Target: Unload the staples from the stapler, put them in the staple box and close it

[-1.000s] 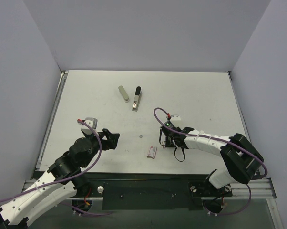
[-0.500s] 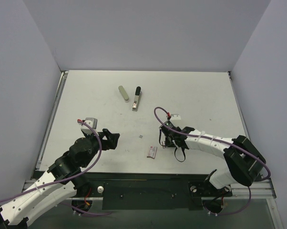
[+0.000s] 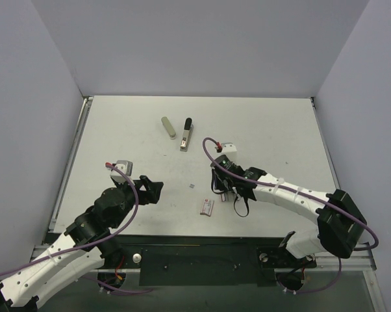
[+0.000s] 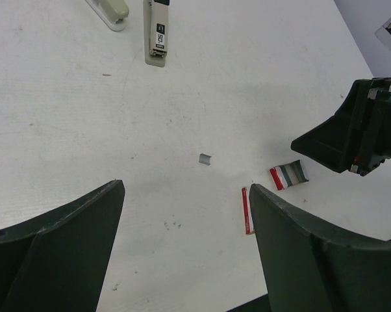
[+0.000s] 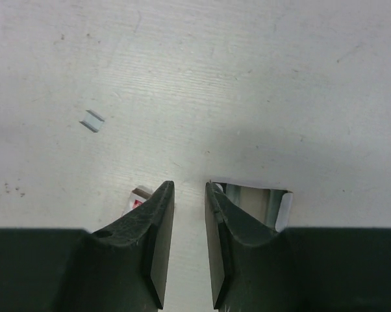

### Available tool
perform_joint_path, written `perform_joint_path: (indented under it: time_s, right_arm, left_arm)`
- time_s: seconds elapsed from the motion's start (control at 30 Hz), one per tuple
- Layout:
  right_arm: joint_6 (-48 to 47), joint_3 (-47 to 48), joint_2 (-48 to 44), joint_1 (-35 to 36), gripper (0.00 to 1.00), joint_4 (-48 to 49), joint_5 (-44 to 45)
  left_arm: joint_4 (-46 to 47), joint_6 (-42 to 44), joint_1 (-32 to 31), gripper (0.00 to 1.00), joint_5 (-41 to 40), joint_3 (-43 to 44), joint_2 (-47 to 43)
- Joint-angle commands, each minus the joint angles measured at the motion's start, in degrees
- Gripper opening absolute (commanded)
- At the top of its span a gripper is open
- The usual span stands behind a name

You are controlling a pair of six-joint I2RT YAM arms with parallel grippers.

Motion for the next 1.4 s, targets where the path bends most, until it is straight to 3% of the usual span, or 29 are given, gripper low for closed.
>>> perform_joint_path:
  time_s: [0.0, 0.4, 0.63, 1.37]
  right_arm:
    - [-5.5, 2.9, 1.8, 0.7, 0.25, 3.7, -3.9]
    - [-23.7, 11.0, 13.1, 1.0, 0.46, 7.6, -22.8]
    - [-31.7, 17.1, 20.4, 1.5, 0.48, 5.2, -28.7]
    - [-37.5, 23.3, 30.2, 1.4, 0.48, 4.4, -25.2]
  left_arm:
    - [1.8, 0.2, -0.2, 0.89, 0.9, 1.6, -1.0]
    - [0.6, -1.0, -0.2, 0.91, 2.0, 2.2, -2.1]
    - [-0.6, -0.8, -0.2, 0.93, 1.5, 2.8, -2.3]
    - [-0.8, -0.6, -0.2, 0.93, 0.5, 1.8, -3.8]
